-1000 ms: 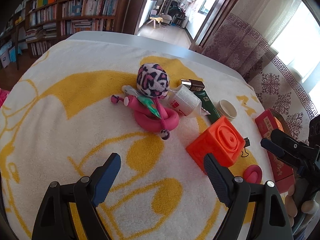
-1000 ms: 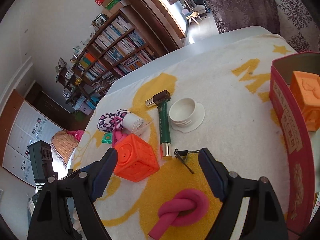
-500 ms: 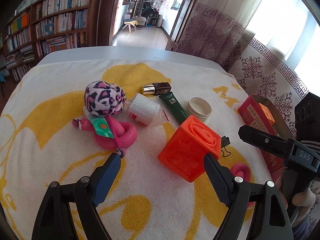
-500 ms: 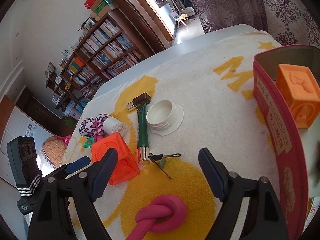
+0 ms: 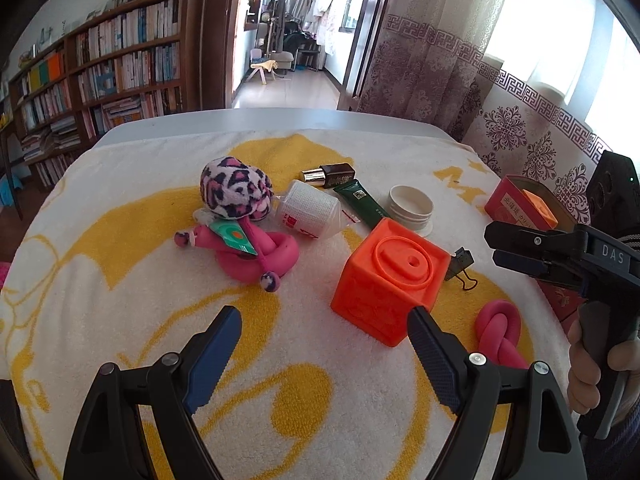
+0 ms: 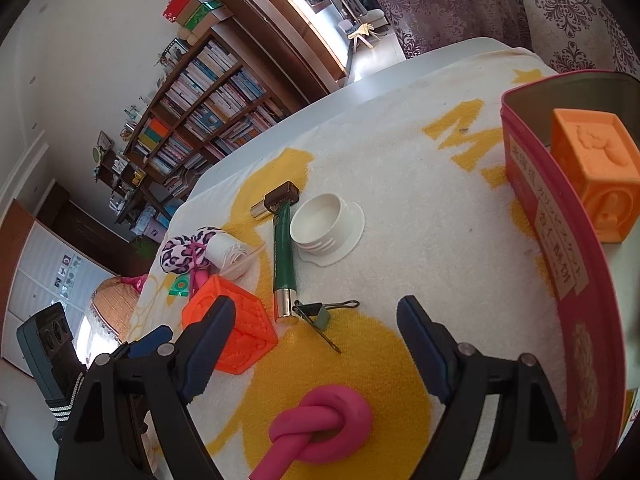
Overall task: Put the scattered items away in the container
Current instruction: 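Reach the right gripper to the black binder clip while the left grasps the large orange cube, then grasp the black binder clip with the right gripper while the left lifts the orange cube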
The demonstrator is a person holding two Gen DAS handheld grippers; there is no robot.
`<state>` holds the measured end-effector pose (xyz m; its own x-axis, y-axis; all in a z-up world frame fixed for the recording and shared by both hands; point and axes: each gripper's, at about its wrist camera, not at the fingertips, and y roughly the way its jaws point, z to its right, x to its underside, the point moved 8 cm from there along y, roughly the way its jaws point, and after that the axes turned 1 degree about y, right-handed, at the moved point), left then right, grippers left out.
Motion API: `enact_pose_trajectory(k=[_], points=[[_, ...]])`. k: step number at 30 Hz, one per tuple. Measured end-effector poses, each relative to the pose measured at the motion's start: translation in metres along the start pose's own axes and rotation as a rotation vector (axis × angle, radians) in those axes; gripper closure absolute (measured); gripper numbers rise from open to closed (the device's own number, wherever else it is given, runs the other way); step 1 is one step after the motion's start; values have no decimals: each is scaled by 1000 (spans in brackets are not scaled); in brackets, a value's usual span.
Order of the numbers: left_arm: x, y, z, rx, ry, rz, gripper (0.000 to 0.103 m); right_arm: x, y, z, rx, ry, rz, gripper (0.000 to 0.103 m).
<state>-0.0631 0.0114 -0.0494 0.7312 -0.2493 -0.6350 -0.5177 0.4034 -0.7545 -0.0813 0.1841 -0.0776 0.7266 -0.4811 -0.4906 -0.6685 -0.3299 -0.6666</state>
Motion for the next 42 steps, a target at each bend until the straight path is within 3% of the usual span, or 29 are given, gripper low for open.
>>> enact_pose_trajectory(k=[15,21,27,29,31,42], points=[[-8,1,38,42,128,-2,16,1,-1,0,-8,3,4,18],[-13,23,51,58,153,-29,16,3,0,-1,-8,4,2,18],[-10,64,47,70,42,-130,17,2,-1,1,-12,12,13,18],[-11,63,44,45,35,-112,37,1,-1,1,-9,9,16,18],[-11,59,44,59,29,-108,45,2,-1,2,7,-5,19,18],[-15,26,6,-21,-77,-37,45,18,14,-23,206,-244,12,17]])
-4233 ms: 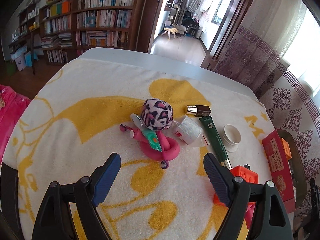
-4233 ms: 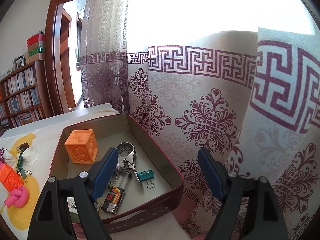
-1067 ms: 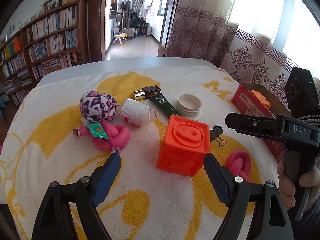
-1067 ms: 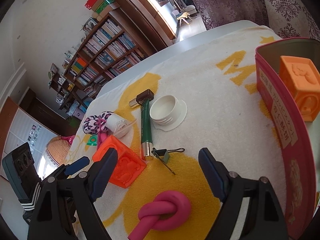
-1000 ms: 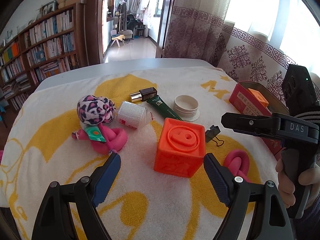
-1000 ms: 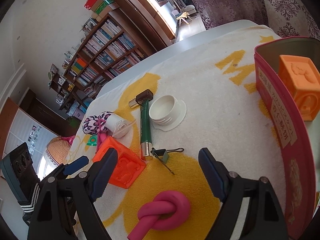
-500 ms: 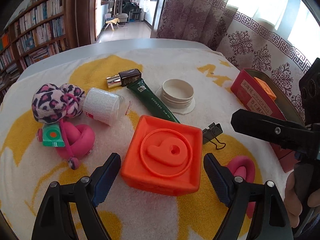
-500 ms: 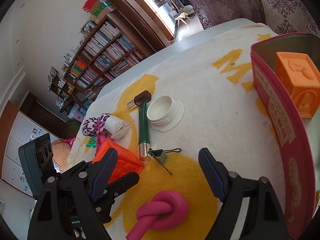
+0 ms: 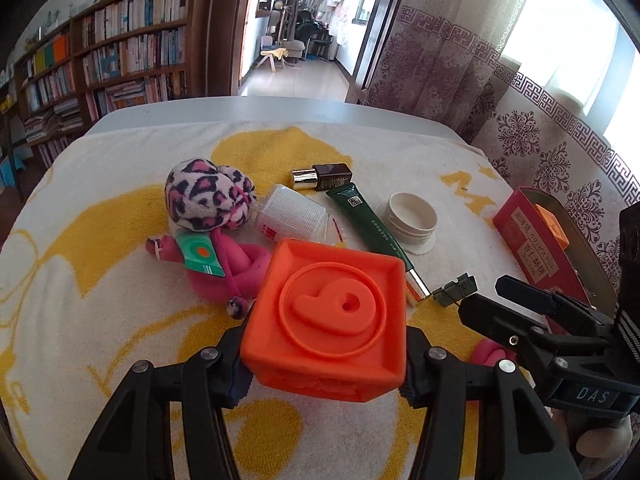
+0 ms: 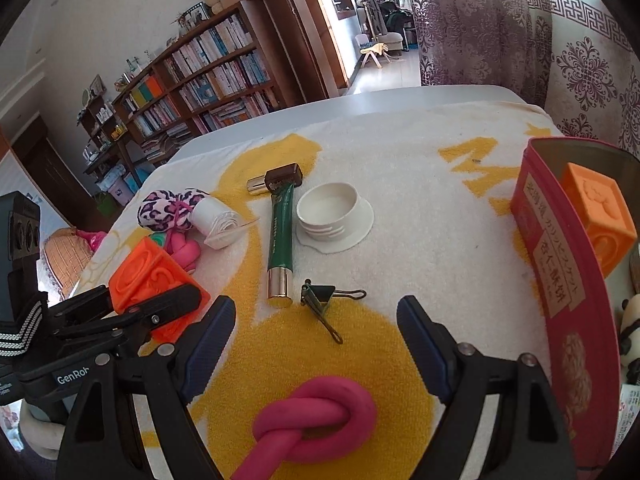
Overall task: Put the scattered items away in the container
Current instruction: 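Grasp the black binder clip with the right gripper while the left lifts the orange cube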
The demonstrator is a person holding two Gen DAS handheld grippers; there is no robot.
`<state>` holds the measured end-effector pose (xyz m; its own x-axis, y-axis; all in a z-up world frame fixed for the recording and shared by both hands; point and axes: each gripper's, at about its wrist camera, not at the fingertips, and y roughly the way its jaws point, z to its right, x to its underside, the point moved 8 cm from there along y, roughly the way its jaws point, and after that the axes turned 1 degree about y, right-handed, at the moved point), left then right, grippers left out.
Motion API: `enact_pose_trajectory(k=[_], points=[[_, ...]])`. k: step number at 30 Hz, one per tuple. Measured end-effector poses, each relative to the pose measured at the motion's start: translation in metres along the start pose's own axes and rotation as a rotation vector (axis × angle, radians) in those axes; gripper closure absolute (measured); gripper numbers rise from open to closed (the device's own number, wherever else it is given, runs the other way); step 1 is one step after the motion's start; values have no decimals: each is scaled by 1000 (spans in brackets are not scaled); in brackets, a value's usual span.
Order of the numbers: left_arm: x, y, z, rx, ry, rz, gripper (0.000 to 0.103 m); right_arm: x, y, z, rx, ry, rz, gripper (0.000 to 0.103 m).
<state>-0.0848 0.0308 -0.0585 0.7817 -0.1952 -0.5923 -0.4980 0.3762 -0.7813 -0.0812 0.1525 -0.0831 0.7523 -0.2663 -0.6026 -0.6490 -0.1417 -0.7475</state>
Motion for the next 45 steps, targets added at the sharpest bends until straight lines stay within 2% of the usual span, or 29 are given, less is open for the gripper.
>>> enact_pose_trajectory(k=[7,13,18,25,33,45], points=[[0,-4,-9,3,-24,-7,45,4,11,0,49,-10,-36,18],[1,-5,-7,13,-28,-10,45,3,11,15,-16,116,-59,41],[3,-5,-4,16,-22,-16,45,0,11,18,-18,153,-70,47],[6,0,-5,11,-23,-34,45,-2,15,13,40,103,-65,61],[7,2,-6,14,-31,-39,45,-3,-1,11,33,93,-24,61],[5,-8,8,26,-9,-21,45,-13,-66,24,35,138,112,61]])
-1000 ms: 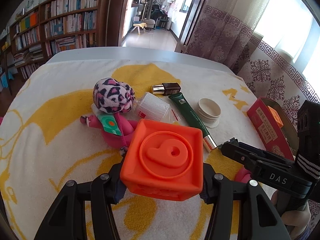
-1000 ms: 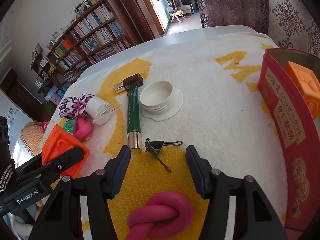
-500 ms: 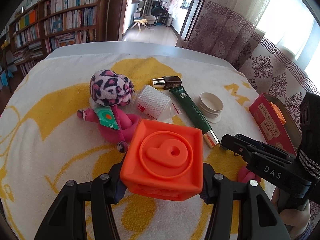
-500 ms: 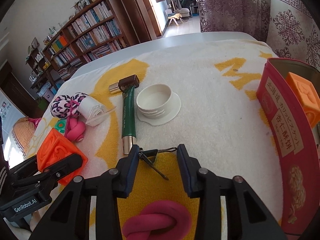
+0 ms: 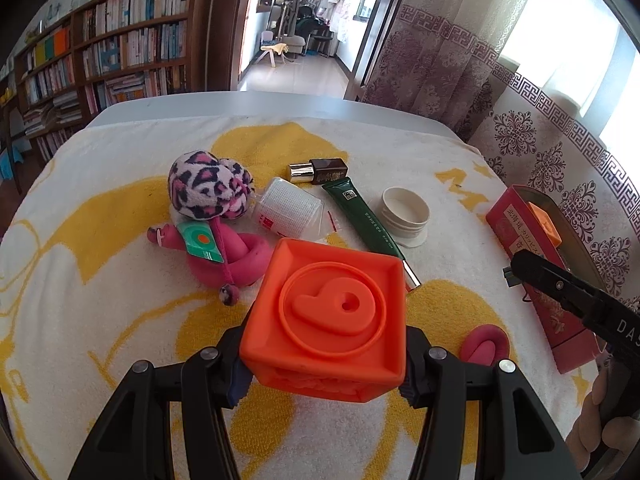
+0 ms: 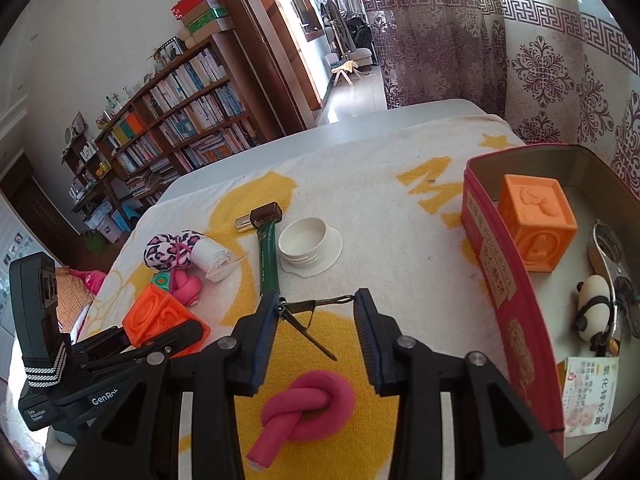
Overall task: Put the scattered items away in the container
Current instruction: 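Grasp the black binder clip with the right gripper while the left lifts the orange cube, then carry the clip into the tin with the right gripper while the left drops the cube inside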
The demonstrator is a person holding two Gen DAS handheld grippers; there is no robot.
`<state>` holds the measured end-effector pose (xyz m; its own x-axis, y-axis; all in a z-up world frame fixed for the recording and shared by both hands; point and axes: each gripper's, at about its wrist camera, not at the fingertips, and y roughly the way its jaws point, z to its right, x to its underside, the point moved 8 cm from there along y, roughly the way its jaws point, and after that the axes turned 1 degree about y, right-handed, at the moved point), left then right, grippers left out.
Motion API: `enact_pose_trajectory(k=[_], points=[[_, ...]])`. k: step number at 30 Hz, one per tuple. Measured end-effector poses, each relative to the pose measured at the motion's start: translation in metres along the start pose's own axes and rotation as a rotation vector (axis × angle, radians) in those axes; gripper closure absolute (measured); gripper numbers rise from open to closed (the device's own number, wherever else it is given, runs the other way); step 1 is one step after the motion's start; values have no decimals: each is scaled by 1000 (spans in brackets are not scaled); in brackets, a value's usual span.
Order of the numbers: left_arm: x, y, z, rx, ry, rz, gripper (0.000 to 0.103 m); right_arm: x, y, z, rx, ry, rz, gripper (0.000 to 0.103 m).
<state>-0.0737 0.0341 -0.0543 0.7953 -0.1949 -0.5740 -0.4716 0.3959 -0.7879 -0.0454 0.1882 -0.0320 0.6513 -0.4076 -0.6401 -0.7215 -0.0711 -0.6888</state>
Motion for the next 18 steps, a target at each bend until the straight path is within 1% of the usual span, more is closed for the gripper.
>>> enact_pose_trajectory(k=[4,7,14,18], points=[[1,-4,12,19,8,-2,45,-7,-26,24,28,44,53,61],[2,-6,25,31,19,-4,45,-11,-45,52,65,88,88,61],[2,-9,67,70,63,-12,45,-11,-80,124,152,203,147,61],[-1,-8,94,91,93,-16,45,-7,-93,152,183,243,164,61]])
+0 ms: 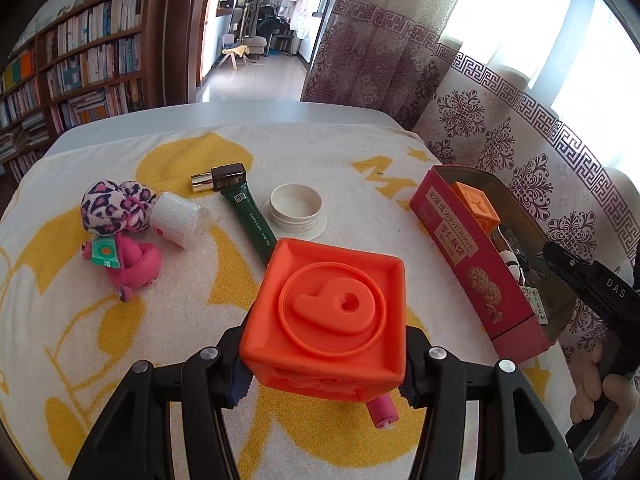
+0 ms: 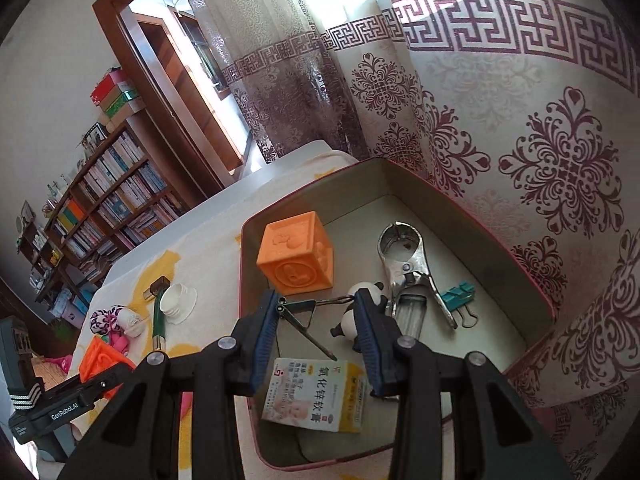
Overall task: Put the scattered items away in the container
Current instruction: 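Carry the clip into the tin with the right gripper while the left drops the cube inside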
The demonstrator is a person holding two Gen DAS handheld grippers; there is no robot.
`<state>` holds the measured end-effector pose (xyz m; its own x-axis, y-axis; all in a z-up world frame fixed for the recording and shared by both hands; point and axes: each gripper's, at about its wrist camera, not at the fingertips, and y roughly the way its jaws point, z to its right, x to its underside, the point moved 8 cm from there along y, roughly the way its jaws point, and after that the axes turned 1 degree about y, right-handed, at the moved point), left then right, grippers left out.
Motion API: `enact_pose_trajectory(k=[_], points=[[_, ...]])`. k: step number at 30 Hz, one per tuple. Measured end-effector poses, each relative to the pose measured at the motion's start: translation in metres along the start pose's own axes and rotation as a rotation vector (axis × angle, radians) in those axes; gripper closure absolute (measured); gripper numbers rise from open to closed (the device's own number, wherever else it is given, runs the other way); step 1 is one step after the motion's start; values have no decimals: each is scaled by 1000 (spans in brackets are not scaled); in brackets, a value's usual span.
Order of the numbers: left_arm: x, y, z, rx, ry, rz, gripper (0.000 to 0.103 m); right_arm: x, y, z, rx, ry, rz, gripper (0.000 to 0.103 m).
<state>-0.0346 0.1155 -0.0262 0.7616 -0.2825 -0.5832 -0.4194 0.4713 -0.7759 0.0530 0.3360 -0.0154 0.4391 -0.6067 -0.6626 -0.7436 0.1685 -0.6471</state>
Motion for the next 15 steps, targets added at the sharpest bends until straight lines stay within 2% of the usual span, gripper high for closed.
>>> enact_pose_trajectory(k=[5,15], points=[[-7,5,38,31,47,-6,45,-2,-5,21,18,7,16,61],[-29,20,121,97,140,-4,45,-1,-8,39,34,-17,39,61]])
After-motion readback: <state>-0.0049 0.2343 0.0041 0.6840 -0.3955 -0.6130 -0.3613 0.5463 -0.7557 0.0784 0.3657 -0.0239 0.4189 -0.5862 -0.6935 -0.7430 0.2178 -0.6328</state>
